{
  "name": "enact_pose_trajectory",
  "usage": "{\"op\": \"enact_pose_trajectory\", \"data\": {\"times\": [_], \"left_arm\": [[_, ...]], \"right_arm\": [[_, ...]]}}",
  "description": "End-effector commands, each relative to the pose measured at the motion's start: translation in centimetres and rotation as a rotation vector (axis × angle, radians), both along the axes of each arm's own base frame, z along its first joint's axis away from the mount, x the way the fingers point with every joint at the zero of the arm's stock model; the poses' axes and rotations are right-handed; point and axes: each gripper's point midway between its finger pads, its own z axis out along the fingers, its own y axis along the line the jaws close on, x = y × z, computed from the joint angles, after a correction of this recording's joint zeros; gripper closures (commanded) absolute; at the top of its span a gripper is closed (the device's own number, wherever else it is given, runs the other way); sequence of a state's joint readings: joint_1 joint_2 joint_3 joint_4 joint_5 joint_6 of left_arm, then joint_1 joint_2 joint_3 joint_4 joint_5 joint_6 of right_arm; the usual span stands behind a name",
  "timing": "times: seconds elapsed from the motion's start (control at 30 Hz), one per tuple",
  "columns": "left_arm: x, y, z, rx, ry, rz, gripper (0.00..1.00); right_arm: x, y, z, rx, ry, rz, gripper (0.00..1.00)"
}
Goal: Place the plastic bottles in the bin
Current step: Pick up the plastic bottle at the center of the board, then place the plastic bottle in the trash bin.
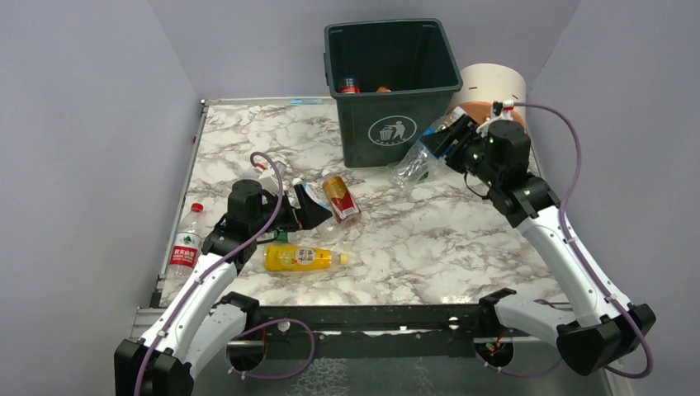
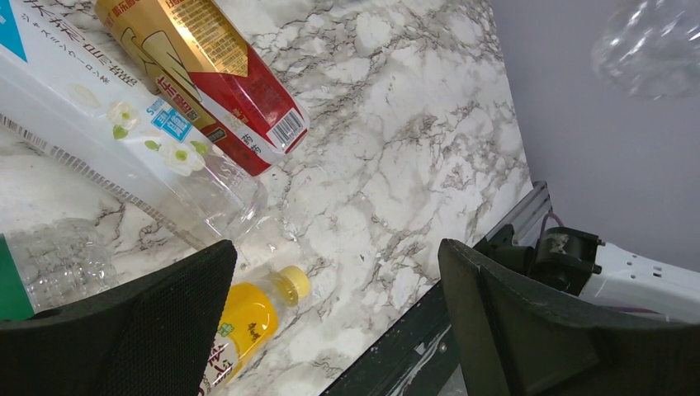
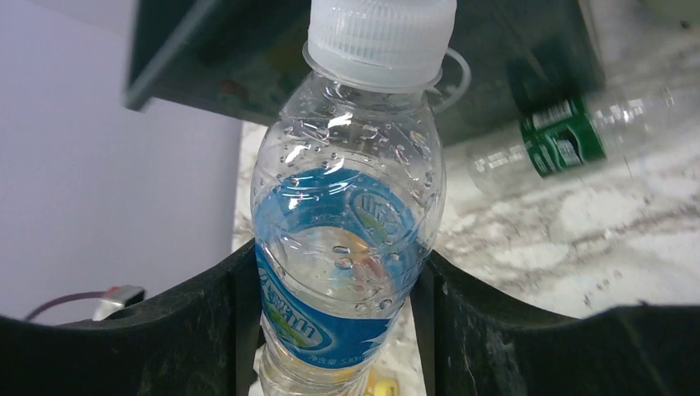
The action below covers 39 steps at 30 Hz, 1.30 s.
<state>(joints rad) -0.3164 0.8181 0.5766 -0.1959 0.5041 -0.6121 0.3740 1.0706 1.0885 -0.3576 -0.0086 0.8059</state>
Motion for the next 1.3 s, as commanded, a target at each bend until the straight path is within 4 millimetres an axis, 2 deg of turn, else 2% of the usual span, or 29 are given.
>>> {"op": "enact_pose_trajectory", "data": {"times": [0.0, 0.43, 0.7, 0.97, 1.2, 1.27], "left_arm": [[0.3, -0.1, 1.2, -0.008, -0.051, 0.000, 0.01], [-0.8, 0.5, 1.1, -0.008, -0.040, 0.018, 0.01], [-1.4, 0.7, 0.9, -0.010, -0.036, 0.027, 0.01], [-1.5, 0.8, 1.1, -0.010, -0.039, 0.029, 0.01], [-1.5, 0.9, 1.3, -0.009, -0.041, 0.031, 0.01], [-1.6, 0.9, 1.3, -0.009, -0.042, 0.030, 0.01]], "right_arm": [[1.5, 0.1, 4.4, -0.026, -0.099, -0.011, 0.38], [6.0, 1.2, 16.0, 0.057, -0.392, -0.045, 0.35], [9.1, 1.9, 21.1, 0.100, -0.526, -0.072, 0.35], [13.1, 2.0, 22.5, 0.041, -0.626, -0.142, 0.31], [16.4, 1.6, 21.8, -0.007, -0.641, -0.192, 0.29], [17.7, 1.9, 20.9, -0.025, -0.620, -0.187, 0.27]]}}
